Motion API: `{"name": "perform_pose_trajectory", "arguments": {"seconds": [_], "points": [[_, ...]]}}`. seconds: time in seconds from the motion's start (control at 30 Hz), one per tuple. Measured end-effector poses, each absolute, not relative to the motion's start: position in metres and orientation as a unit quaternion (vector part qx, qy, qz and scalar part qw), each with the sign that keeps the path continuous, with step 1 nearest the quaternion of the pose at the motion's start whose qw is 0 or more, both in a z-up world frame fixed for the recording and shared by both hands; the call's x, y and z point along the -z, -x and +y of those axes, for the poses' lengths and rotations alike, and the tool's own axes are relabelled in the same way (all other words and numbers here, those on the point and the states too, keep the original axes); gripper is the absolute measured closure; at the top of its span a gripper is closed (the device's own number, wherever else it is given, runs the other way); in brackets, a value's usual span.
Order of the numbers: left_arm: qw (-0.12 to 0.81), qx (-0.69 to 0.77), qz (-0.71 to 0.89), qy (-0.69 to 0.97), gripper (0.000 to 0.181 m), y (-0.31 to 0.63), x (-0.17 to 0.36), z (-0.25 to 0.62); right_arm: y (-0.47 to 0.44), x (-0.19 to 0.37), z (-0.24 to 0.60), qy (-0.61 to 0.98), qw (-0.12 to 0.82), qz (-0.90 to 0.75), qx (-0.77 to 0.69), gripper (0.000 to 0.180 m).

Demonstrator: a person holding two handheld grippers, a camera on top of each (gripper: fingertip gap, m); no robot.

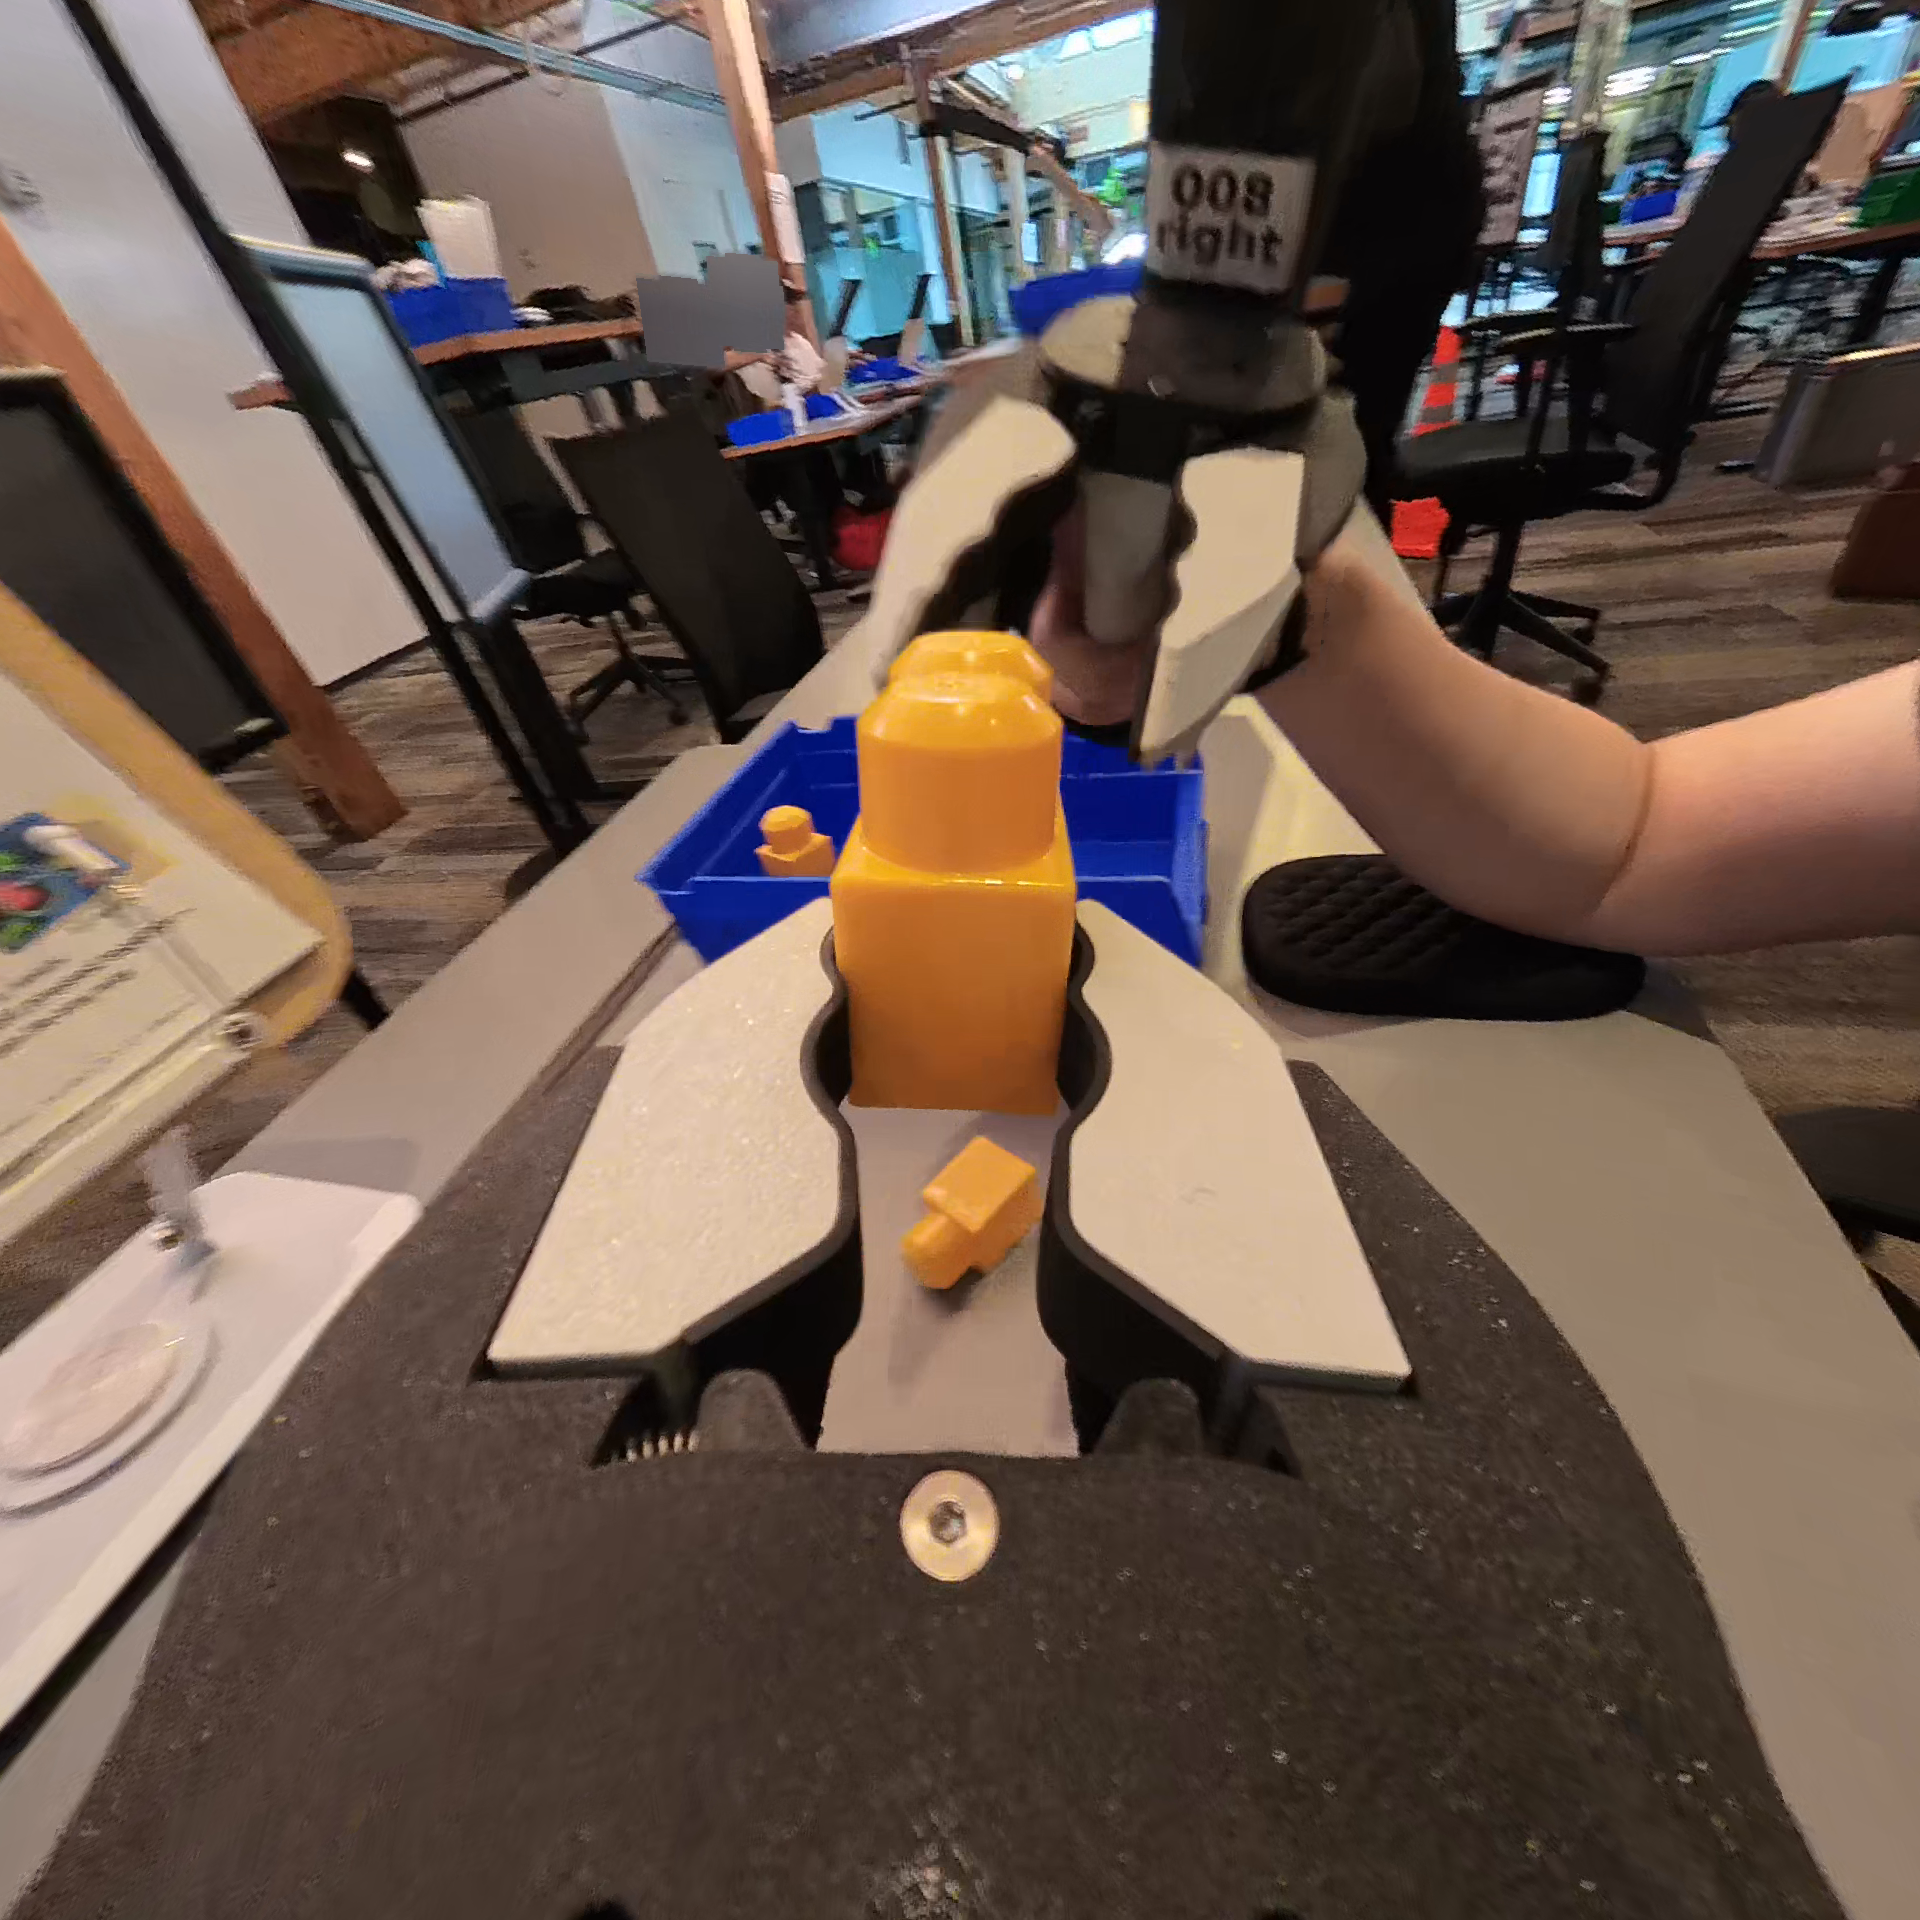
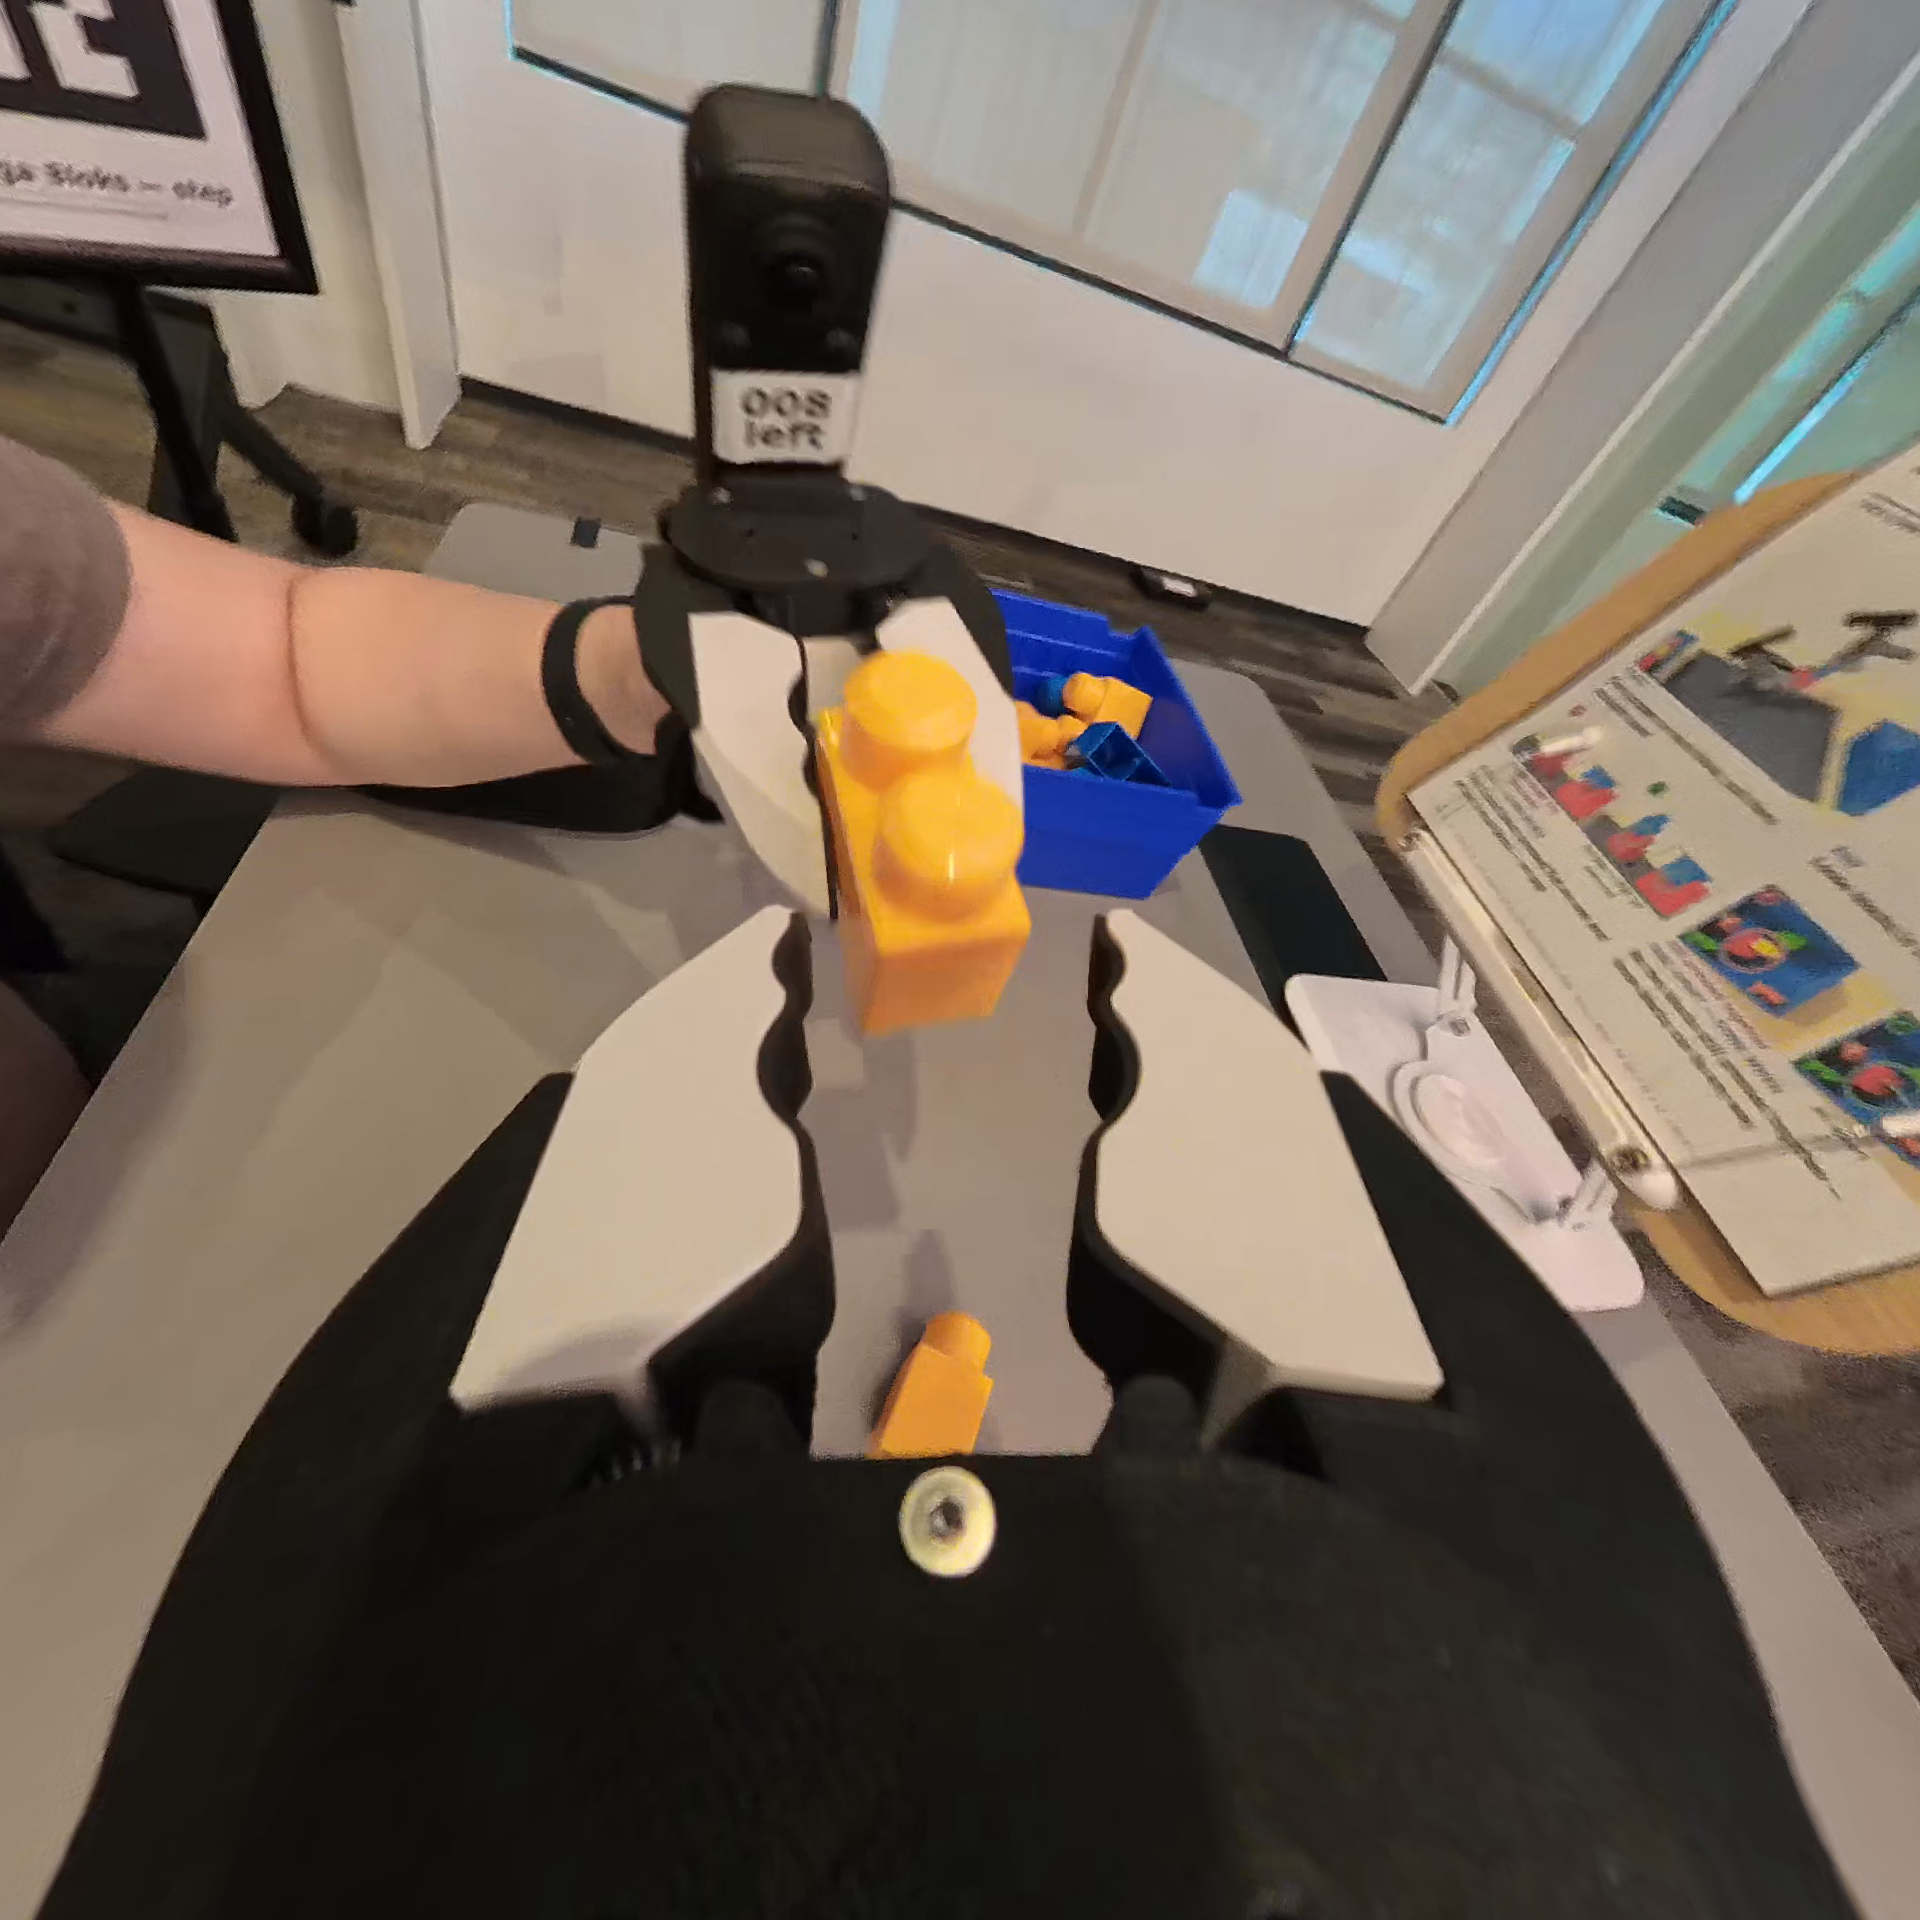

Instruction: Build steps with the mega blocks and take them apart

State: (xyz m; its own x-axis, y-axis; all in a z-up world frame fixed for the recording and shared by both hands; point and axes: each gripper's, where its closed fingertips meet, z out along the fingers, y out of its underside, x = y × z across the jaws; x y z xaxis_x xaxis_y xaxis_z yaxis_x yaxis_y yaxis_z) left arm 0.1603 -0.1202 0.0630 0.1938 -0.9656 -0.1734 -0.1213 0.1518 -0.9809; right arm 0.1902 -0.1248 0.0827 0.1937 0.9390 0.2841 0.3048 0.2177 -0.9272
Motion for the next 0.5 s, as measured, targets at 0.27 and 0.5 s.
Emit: {"name": "perform_pose_trajectory", "arguments": {"seconds": [0.27,0.5], "points": [[0.649,0.311,0.422,0.552,0.144,-0.077,-0.116,-0.08,-0.213,0.063,-0.071,0.801,0.271,-0.509,-0.162,0.126],[0.67,0.275,0.394,0.566,0.144,-0.026,-0.131,-0.067,-0.222,0.147,-0.06,0.856,0.155,-0.491,-0.034,0.123]]}}
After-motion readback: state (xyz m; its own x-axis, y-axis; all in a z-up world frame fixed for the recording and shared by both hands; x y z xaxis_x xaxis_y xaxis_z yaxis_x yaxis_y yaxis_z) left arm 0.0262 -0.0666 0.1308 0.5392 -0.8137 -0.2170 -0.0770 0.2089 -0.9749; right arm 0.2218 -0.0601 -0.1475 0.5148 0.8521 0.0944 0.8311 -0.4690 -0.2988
